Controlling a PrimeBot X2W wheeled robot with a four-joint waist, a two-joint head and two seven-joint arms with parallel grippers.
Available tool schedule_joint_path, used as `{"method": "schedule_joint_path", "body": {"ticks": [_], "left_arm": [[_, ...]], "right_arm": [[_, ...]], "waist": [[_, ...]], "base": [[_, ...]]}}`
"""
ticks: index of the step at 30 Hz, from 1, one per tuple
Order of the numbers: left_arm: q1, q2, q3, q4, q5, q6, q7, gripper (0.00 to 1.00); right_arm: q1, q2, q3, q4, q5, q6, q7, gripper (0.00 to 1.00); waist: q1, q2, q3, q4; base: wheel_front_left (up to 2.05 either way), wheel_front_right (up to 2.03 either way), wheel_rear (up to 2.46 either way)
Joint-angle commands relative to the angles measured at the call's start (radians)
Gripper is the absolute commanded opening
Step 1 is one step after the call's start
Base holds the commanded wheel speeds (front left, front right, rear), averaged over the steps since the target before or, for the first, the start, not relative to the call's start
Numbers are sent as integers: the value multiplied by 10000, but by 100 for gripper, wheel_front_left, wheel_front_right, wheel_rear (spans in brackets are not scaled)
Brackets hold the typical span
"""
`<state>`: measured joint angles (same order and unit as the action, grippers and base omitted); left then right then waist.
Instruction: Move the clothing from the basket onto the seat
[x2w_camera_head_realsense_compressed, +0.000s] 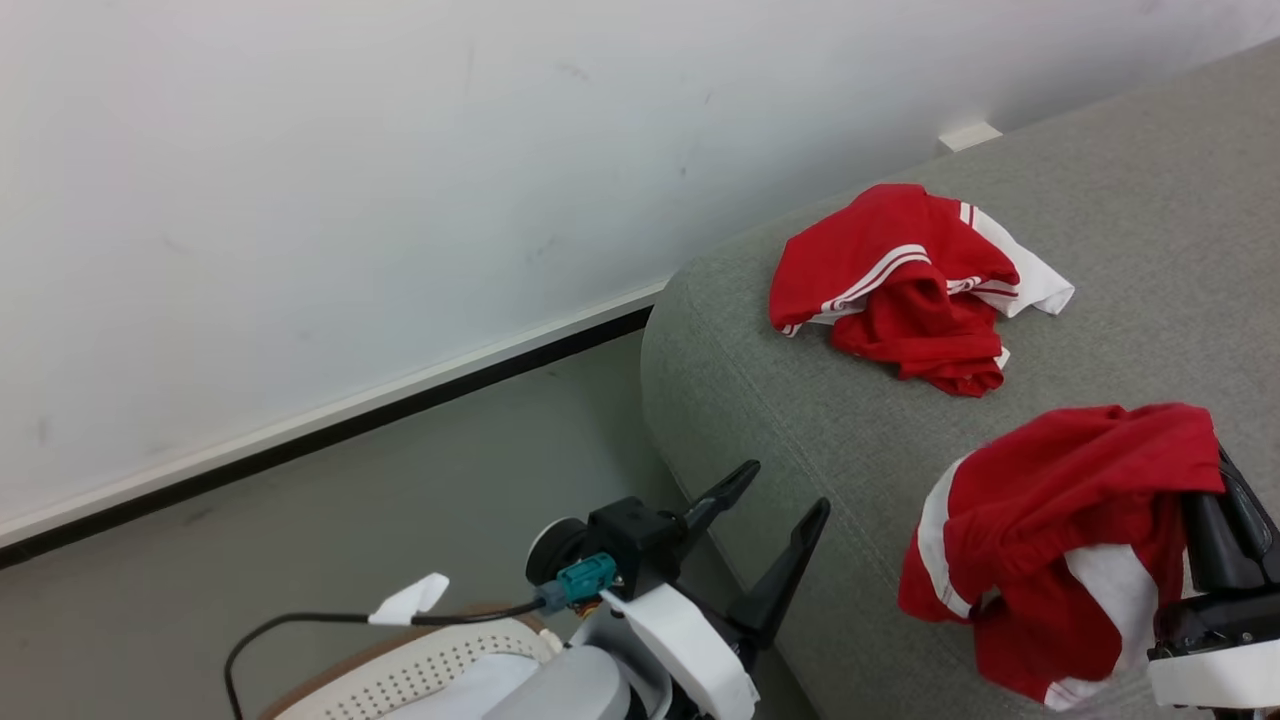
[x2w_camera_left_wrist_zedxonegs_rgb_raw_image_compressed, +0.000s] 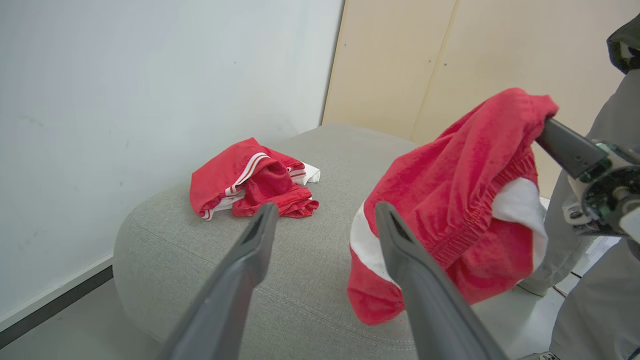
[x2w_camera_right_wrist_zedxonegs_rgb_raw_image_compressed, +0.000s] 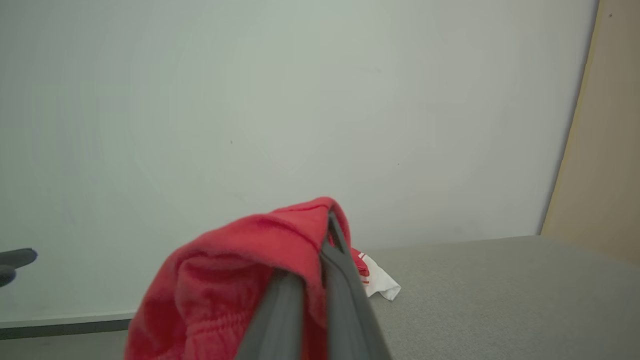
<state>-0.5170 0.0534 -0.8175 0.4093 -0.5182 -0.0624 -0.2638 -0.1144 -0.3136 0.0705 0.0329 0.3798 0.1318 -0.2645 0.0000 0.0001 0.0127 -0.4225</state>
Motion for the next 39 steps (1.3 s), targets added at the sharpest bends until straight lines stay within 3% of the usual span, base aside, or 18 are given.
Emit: {"method": "schedule_joint_path", "body": {"ticks": [1, 7, 14, 19, 24, 33, 34, 36, 39], "left_arm": [[-57, 40, 27, 19, 133, -33, -8, 100], [-274, 73, 43, 45, 291, -64, -8, 100], [-878, 463, 101, -12, 531, -127, 63, 100], [-1241, 758, 195, -207, 573, -110, 140, 100], [-1427, 923, 258, -369, 623, -67, 152, 100], [-1425, 1024, 477, -402, 478, 8, 72, 100], [-1388, 1002, 487, -381, 451, 0, 65, 100], [-1320, 974, 516, -339, 417, -10, 49, 100], [-1220, 961, 572, -245, 342, 21, 21, 100]], "right_arm": [[-224, -145, 20, 26, 70, -23, 4, 0], [-1072, -558, 119, 384, 385, -23, 78, 0], [-3385, -1800, 62, 2042, 1477, -24, 276, 0], [-4892, -2723, -397, 3383, 1364, -23, 293, 0], [-5922, -3116, -656, 4607, 1224, -23, 295, 0], [-6938, -3362, 833, 7708, 952, -24, 1828, 0], [-6958, -3343, 1043, 7960, 1009, -23, 1962, 1], [-7041, -3349, 1400, 8360, 1191, -24, 2077, 16], [-7048, -3290, 1932, 8768, 1466, -24, 1974, 28]], "waist": [[0, -1, 178, 111], [0, -1, 814, 478], [0, -1, 2322, 1341], [0, -1, 3324, 2074], [0, -1, 3929, 2664], [0, -1, 4224, 3448], [0, -1, 4187, 3472], [0, -1, 4090, 3476], [0, -1, 3855, 3385]], "base": [[0, 0, 0], [0, 0, 0], [0, 0, 0], [0, 0, 0], [0, 0, 0], [0, 0, 0], [0, 0, 0], [0, 0, 0], [0, 0, 0]]}}
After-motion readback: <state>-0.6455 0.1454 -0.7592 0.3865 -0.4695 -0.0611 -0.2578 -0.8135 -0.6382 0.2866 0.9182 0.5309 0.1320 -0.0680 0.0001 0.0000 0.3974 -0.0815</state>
